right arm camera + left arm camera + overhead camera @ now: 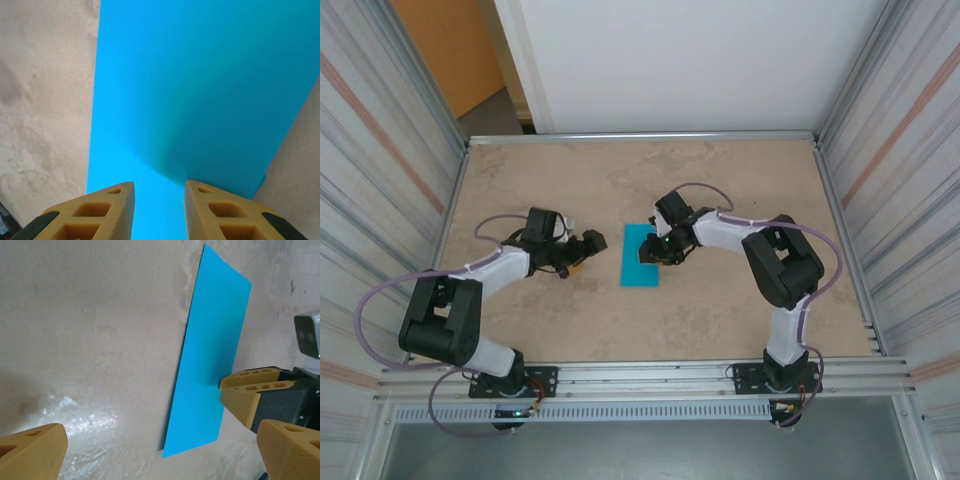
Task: Fold a paper plane with a square sheet of paper (pick it up from the middle)
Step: Move the paper to the center of the table.
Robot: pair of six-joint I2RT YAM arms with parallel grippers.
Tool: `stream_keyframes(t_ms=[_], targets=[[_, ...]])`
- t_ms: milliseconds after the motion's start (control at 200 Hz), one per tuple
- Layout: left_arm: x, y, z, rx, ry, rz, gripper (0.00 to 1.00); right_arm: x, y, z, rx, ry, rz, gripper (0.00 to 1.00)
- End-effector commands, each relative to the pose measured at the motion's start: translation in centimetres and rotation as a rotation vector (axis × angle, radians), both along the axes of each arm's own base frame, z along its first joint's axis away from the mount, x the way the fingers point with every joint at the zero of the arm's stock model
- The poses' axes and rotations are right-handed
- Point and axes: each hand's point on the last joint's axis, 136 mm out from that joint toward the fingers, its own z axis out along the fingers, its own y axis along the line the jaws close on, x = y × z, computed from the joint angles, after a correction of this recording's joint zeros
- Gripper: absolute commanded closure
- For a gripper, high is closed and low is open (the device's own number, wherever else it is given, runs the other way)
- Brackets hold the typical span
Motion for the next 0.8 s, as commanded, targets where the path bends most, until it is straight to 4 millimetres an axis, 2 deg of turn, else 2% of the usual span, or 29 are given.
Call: stream_keyframes(t_ms=[0,296,621,797], targets=[[-1.0,-1.5,0.0,-0.03,0.015,-0.038,0.03,0.9,0.0,1.9,0.052,-0.018,-0.11,0.68],[-2.4,-3.7,-0.9,-0.054,0.061,-0.085,0.14,0.9,-0.5,-0.1,0.03,0.027,-0.173,0.72],[-2.7,-5.9,-1.4,-0.129,0.102,-0.127,0.4,-0.2,-2.3,-3.4,-0.03,0.079,-0.204,0.73],[-3.4,-6.3,-1.9,-0.107,0.117,-0.15,0.49,-0.8,-3.3,-4.4,-0.039,0.11,-0.215,0.73]])
